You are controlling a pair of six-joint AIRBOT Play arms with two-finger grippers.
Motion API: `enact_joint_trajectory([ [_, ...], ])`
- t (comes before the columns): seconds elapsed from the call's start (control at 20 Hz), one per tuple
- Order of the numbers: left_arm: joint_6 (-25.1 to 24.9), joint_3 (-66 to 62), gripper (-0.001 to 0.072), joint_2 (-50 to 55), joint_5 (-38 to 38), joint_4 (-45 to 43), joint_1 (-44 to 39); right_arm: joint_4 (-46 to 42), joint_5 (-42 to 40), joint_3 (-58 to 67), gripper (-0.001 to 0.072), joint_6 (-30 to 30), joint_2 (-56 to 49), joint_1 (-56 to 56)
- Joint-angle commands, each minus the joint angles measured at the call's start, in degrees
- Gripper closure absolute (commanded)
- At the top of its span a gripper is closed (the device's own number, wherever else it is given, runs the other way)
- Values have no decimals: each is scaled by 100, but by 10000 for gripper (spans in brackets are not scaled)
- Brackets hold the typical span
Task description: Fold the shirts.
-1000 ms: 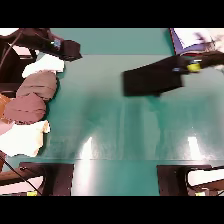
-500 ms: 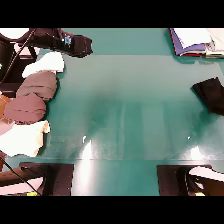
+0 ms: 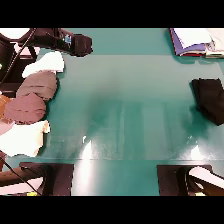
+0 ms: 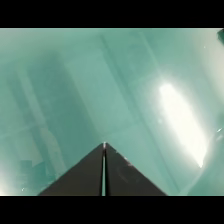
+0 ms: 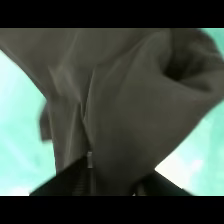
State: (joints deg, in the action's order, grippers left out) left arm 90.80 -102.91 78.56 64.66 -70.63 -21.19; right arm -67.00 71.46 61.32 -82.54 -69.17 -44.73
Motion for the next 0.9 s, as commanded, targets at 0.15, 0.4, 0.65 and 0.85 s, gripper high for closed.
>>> enact_joint_trajectory([
  [0.15,-85,0,677,0,20,-81,0,-2109,251,-94,112,-481,901,-146],
  [0.4,-81,0,677,0,26,-83,0,-192,44,-92,118,-553,1217,376],
  [0.65,-79,0,677,0,37,-74,0,125,-334,-92,120,-490,1187,2649],
  [0.85,-79,0,677,0,37,-74,0,87,-870,-92,434,-481,1189,4070],
])
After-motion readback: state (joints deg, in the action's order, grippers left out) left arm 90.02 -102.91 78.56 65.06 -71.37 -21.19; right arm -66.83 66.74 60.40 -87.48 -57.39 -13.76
